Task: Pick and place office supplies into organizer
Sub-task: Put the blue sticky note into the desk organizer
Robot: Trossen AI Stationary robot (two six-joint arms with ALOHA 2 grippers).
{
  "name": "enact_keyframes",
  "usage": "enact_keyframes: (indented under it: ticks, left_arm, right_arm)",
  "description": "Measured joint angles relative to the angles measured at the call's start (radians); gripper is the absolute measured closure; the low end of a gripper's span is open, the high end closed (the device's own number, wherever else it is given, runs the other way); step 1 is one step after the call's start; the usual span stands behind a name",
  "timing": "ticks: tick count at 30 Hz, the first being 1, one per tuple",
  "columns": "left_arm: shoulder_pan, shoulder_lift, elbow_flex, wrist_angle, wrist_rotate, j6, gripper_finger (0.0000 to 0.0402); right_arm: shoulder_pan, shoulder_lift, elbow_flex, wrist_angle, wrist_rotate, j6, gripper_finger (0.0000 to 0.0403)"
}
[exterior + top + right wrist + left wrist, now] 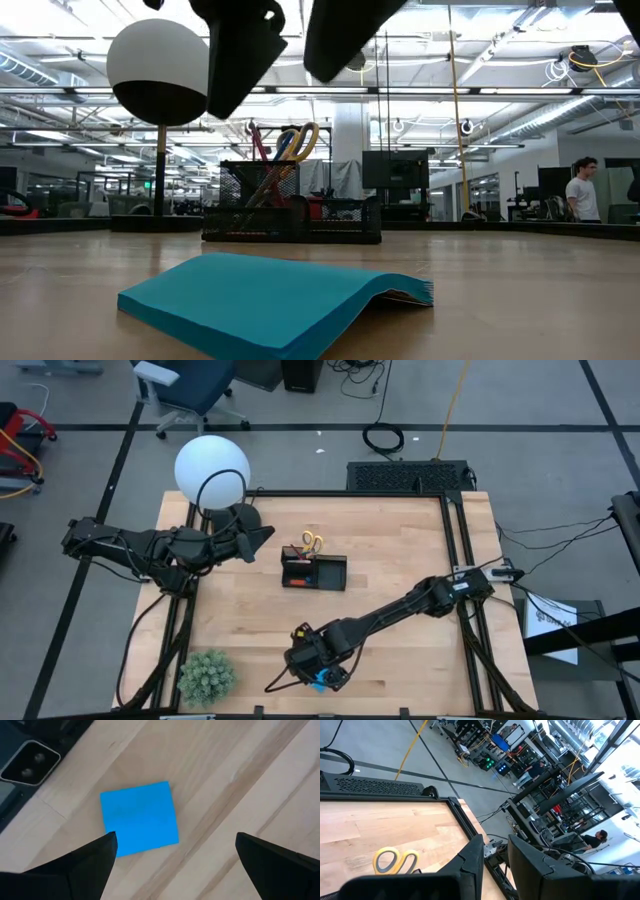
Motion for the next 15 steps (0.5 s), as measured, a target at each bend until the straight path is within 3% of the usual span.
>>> enact_keyframes:
  ticks: [15]
  left_arm:
    - [0.0,0.0,0.0,0.0,0.0,0.0,0.0321]
  right_arm:
    - [0.022,0.033,0.015,-0.081,-0.009,0.011,0.0007]
